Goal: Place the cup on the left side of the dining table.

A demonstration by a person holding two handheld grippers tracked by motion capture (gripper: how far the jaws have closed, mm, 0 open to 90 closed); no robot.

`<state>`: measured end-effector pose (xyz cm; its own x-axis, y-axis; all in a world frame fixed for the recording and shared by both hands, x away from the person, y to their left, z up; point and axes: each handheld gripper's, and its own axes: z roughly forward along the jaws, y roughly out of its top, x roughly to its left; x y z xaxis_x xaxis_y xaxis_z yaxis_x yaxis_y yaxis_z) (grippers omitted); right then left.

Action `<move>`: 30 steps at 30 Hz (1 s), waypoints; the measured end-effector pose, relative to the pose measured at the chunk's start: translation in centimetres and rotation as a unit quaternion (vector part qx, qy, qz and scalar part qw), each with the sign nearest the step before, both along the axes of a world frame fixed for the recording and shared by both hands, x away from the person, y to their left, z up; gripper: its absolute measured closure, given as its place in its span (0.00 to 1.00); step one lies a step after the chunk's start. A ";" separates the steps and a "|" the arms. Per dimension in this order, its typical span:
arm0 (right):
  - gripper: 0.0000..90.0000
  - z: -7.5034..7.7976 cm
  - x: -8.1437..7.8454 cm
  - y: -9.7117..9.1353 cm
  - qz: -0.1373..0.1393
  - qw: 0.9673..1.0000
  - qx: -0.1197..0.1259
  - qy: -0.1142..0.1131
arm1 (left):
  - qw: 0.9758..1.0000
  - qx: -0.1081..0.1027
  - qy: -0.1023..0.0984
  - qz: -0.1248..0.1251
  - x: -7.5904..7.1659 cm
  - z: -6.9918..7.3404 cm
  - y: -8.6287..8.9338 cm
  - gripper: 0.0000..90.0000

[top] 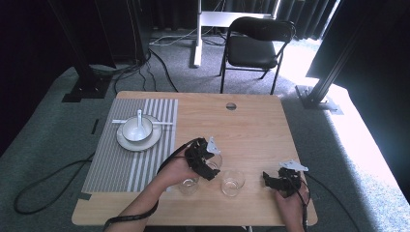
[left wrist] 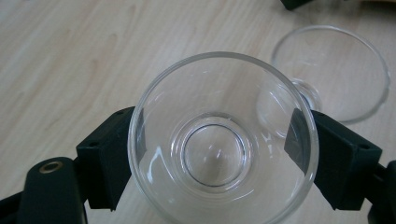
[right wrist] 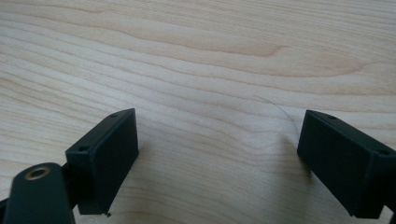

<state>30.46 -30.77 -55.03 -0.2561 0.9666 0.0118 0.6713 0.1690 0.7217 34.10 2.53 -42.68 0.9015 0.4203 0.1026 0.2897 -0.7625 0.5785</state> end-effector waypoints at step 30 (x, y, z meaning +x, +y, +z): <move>0.13 0.0 0.0 0.0 0.000 1.000 0.000 0.000 | 0.993 -0.011 -0.032 0.114 2.8 2.8 8.2 0.21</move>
